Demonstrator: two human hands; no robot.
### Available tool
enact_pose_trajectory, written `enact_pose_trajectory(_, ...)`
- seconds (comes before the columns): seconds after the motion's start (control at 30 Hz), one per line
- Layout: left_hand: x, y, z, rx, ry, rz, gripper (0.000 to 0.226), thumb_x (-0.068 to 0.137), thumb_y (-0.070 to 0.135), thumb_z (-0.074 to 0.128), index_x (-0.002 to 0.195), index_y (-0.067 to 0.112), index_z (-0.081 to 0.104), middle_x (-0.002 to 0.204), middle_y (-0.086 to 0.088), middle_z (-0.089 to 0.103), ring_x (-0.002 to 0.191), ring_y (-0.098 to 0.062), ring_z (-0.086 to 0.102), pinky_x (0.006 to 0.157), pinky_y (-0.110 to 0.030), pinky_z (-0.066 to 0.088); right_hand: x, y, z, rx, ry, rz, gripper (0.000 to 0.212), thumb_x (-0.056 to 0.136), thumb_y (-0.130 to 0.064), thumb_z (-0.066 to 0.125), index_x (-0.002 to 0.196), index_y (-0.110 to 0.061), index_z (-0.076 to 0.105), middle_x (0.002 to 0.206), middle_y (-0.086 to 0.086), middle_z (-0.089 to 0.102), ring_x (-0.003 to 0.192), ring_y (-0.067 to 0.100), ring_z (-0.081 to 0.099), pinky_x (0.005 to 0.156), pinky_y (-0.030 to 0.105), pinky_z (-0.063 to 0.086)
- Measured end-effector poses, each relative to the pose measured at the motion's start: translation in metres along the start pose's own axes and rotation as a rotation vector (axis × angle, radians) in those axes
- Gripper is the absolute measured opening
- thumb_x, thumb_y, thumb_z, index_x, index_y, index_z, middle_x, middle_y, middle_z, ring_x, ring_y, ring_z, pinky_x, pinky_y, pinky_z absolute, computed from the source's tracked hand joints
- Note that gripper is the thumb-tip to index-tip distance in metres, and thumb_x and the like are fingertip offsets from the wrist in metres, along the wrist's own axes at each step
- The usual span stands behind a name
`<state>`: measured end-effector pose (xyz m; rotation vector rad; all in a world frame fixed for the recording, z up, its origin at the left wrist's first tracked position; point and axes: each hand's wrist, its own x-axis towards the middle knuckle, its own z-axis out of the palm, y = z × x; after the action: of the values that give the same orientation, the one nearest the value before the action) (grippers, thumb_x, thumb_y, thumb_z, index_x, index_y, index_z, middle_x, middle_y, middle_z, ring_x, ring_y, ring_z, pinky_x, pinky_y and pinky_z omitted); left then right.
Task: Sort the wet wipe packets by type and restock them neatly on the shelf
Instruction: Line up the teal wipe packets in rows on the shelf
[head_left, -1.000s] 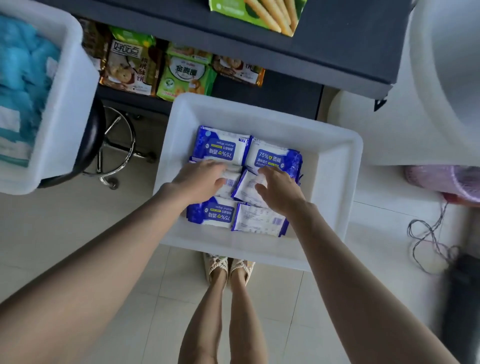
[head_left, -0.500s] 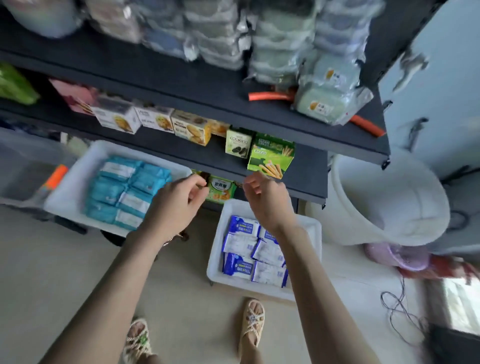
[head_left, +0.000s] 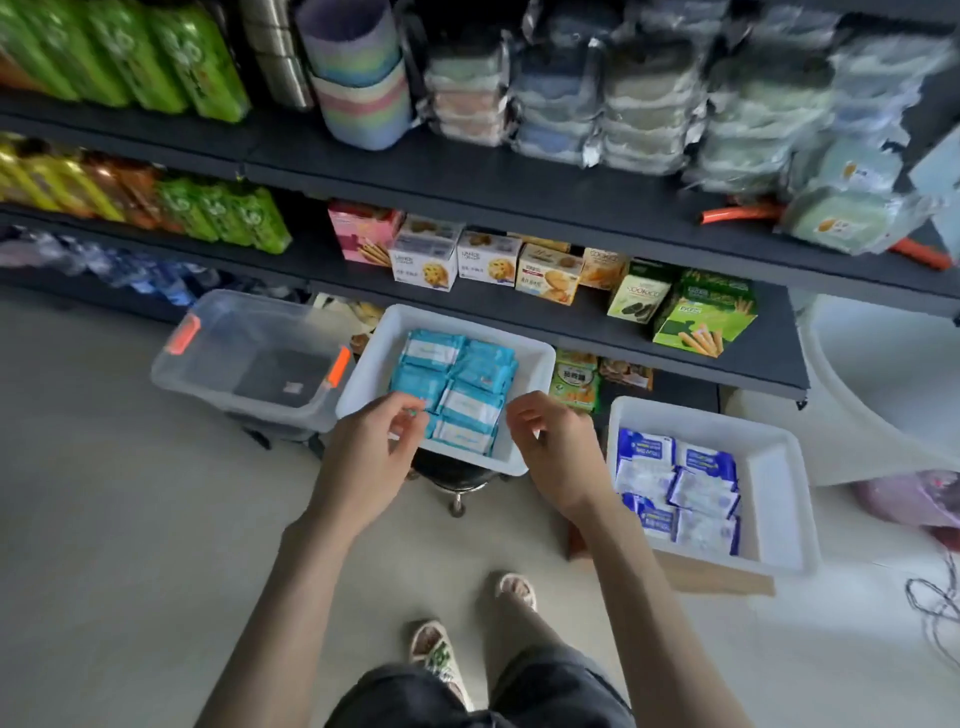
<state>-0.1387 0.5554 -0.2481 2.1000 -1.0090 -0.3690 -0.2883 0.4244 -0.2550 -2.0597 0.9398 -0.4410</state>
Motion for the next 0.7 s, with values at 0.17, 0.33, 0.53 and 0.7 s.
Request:
enact_pose_trajectory(0.17, 0.047, -0.033, -0.003, 0.003, -0.061, 0.017, 0.014, 0.091, 0.017, 0.06, 0.102, 0.011, 0.066, 0.095, 0.001, 0.07, 0.085, -0.013, 0.065, 0.077, -0.032, 0.054, 0.044, -0.009, 0.038, -0.027, -0.014, 0.025, 0.012, 0.091, -0.01, 0.057, 0.098, -0.009, 0.067, 0.096, 0.002, 0.072, 0.085, 0.018, 0.067, 0.08, 0.039, 0.055)
enact_pose_trajectory(0.33, 0.105, -0.078, 0.017, 0.002, -0.191, -0.046, 0.014, 0.092, 0.018, 0.058, 0.103, 0.011, 0.065, 0.097, 0.0, 0.069, 0.086, -0.013, 0.065, 0.079, -0.037, 0.054, 0.108, 0.011, 0.073, -0.058, -0.028, 0.107, 0.015, 0.092, -0.008, 0.056, 0.102, -0.007, 0.067, 0.1, 0.006, 0.071, 0.088, 0.021, 0.066, 0.081, 0.037, 0.055)
enact_pose_trajectory(0.53, 0.182, -0.13, 0.052, 0.017, -0.28, -0.167, 0.016, 0.092, 0.019, 0.059, 0.103, 0.01, 0.064, 0.095, -0.002, 0.069, 0.085, -0.017, 0.065, 0.08, -0.039, 0.053, 0.182, 0.049, 0.116, -0.012, -0.083, 0.293, 0.016, 0.093, -0.009, 0.054, 0.101, -0.008, 0.067, 0.097, 0.006, 0.071, 0.084, 0.018, 0.063, 0.082, 0.036, 0.053)
enact_pose_trajectory(0.7, 0.234, -0.174, 0.082, 0.018, -0.359, -0.24, 0.018, 0.092, 0.019, 0.058, 0.107, 0.008, 0.063, 0.097, -0.003, 0.067, 0.086, -0.017, 0.063, 0.081, -0.033, 0.052, 0.227, 0.084, 0.153, 0.017, -0.057, 0.454, 0.015, 0.093, -0.011, 0.054, 0.101, -0.008, 0.068, 0.098, 0.007, 0.071, 0.087, 0.02, 0.065, 0.081, 0.037, 0.053)
